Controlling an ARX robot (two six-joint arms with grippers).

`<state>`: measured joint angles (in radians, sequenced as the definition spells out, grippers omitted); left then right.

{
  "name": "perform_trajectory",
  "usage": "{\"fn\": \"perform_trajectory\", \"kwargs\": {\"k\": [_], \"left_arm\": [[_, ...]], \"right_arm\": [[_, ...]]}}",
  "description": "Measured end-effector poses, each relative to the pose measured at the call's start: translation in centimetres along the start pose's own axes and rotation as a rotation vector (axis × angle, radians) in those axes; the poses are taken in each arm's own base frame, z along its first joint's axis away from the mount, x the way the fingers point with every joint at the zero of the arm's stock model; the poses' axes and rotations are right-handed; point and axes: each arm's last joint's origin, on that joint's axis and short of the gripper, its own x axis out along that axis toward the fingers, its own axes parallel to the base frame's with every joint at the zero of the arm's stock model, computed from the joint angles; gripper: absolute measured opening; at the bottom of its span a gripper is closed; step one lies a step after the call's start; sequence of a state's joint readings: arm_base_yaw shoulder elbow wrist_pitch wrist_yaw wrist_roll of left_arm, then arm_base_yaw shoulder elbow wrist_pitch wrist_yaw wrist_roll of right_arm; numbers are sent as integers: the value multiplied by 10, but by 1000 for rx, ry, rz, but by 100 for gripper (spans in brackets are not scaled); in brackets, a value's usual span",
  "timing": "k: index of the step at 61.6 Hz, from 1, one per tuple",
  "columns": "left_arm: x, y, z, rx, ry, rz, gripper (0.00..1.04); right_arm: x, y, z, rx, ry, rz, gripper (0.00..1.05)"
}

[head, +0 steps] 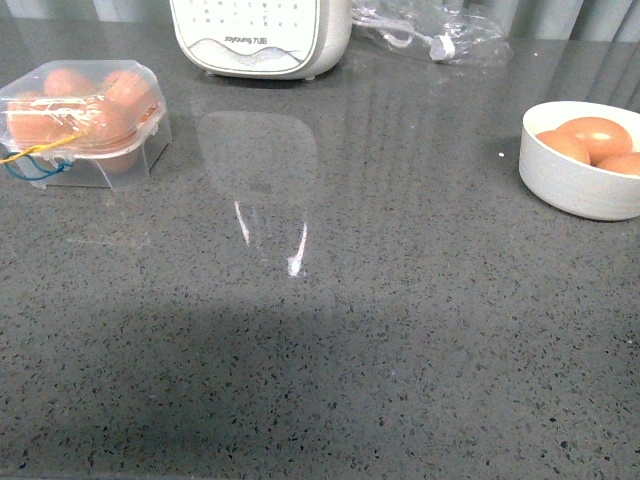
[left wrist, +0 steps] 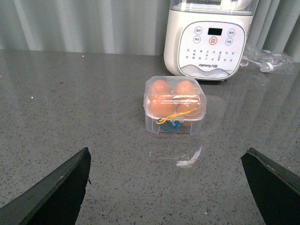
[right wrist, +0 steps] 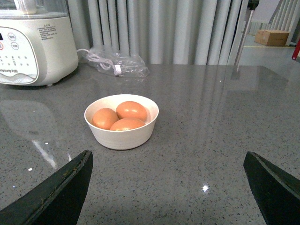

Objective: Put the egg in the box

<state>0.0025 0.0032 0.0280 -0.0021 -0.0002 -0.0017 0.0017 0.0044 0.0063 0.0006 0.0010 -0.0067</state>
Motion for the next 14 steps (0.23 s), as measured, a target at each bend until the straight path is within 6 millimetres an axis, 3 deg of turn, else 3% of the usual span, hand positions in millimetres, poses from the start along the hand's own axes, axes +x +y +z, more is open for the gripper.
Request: {"fn": "perform_trajectory", "kwargs": {"k": [14], "left_arm": [[0,0,0,0,0,0,98]], "right_arm": [[0,0,0,0,0,0,97]]}}
